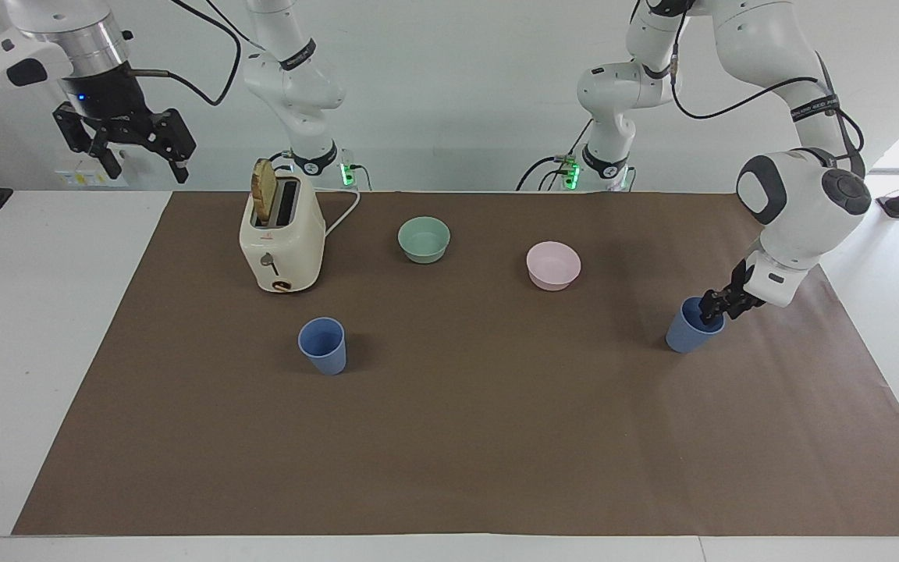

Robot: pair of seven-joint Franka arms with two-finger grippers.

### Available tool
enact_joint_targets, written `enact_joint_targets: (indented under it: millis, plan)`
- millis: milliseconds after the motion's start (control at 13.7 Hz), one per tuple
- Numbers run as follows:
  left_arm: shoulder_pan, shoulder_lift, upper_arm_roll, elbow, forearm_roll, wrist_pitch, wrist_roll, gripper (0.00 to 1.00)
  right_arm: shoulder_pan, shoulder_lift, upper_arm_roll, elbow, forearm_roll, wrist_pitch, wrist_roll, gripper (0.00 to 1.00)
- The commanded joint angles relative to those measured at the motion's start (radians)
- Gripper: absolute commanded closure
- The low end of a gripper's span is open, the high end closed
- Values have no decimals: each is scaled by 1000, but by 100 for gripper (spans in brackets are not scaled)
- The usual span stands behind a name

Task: Stack blue cups with both arms
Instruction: 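Reach the left gripper to the nearby blue cup and grasp it, then carry the blue cup with the left gripper toward the table center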

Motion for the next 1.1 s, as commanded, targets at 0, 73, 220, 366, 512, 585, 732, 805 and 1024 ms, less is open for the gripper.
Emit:
enact_joint_targets:
  millis: [0, 73, 220, 366, 512, 585, 732, 805, 1024]
  plan:
    - [-6, -10, 8, 11, -27, -19, 0, 100, -7, -23, 2, -29, 15, 14, 11, 0]
    - [-6, -13, 8, 27, -36, -37, 0, 100, -7, -23, 2, -29, 15, 14, 11, 0]
    - [-9, -18, 8, 77, -69, -92, 0, 100, -7, -23, 2, -29, 15, 14, 11, 0]
    - [-11, -30, -1, 125, -89, -164, -13, 100, -7, -23, 1, -29, 15, 14, 11, 0]
    - [-29, -73, -26, 150, -132, -218, -62, 100, -7, -23, 2, -29, 15, 14, 11, 0]
    - [-44, -90, -46, 150, -137, -225, -123, 100, -7, -21, 2, -29, 15, 14, 11, 0]
    - [-121, -93, -73, 150, -136, -226, -252, 100, -7, -23, 2, -29, 15, 14, 11, 0]
    - [-168, -92, -73, 150, -134, -211, -311, 100, -7, -23, 2, -29, 15, 14, 11, 0]
    - [-282, -89, -73, 150, -134, -157, -426, 100, -7, -23, 1, -29, 15, 14, 12, 0]
